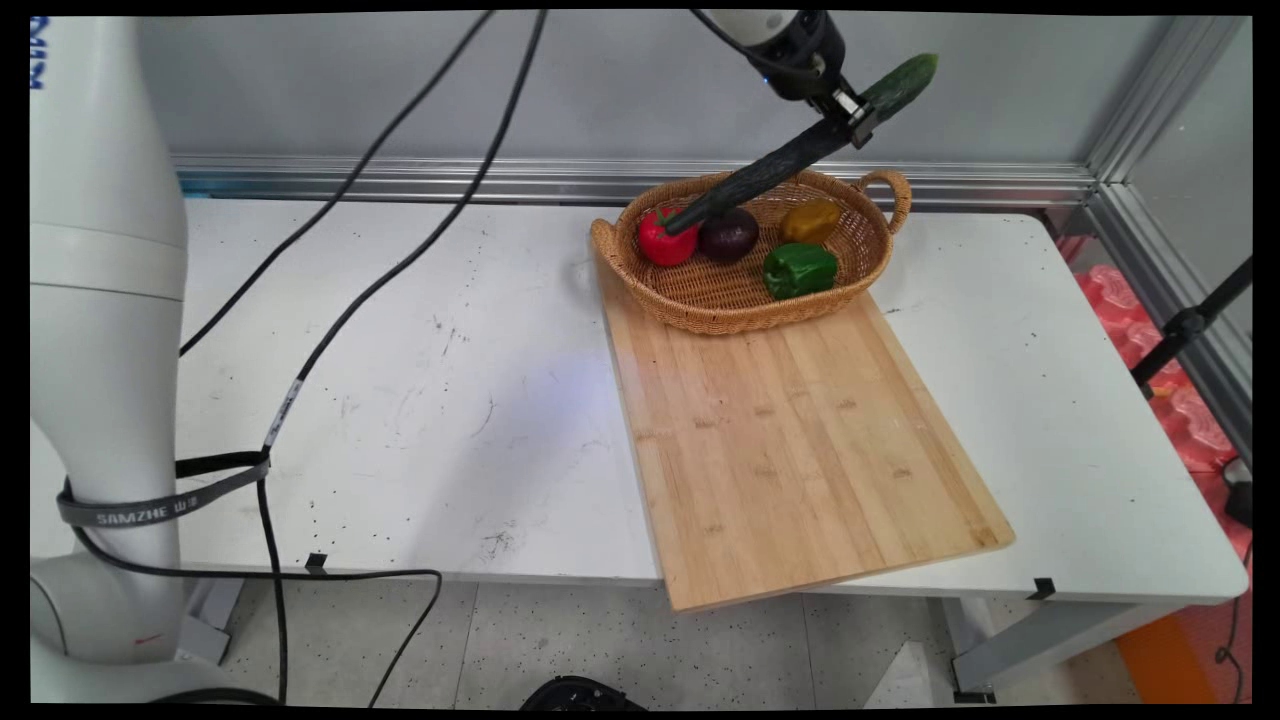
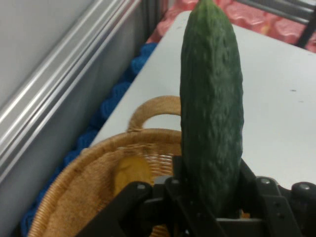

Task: Place the picked object on the cutting board

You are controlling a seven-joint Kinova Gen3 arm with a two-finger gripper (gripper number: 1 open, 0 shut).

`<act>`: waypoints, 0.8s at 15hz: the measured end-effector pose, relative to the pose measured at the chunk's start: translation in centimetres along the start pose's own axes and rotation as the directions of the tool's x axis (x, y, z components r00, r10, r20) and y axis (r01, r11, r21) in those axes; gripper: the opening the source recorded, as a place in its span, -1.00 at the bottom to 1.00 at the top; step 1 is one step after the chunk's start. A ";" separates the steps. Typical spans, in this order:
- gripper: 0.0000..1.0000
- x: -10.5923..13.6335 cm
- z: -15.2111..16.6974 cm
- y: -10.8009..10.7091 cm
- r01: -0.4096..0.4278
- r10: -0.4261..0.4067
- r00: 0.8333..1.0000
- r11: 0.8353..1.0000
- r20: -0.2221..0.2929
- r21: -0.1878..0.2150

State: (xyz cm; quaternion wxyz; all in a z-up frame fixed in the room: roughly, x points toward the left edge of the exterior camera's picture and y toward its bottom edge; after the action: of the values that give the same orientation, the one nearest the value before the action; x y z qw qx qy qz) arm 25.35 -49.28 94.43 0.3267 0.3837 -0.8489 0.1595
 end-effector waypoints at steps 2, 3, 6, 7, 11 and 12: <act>-1.00 -0.2 -1.9 1.4 -0.018 0.018 1.000 0.999 0.005 -0.030; -1.00 -0.5 -2.7 2.2 -0.035 0.035 0.999 0.998 0.011 -0.050; -1.00 -1.5 -4.5 4.3 -0.073 0.076 0.997 0.993 0.028 -0.096; -1.00 -1.8 -4.9 4.8 -0.081 0.084 0.996 0.991 0.033 -0.106; -1.00 -4.3 -7.0 8.1 -0.087 0.100 0.992 0.983 0.075 -0.159; -1.00 -4.7 -7.2 8.6 -0.082 0.096 0.992 0.983 0.083 -0.165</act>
State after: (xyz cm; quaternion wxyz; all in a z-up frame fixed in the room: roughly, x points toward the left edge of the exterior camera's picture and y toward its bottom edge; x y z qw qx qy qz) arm 24.27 -37.35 96.34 0.3102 0.3245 -0.8893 0.0872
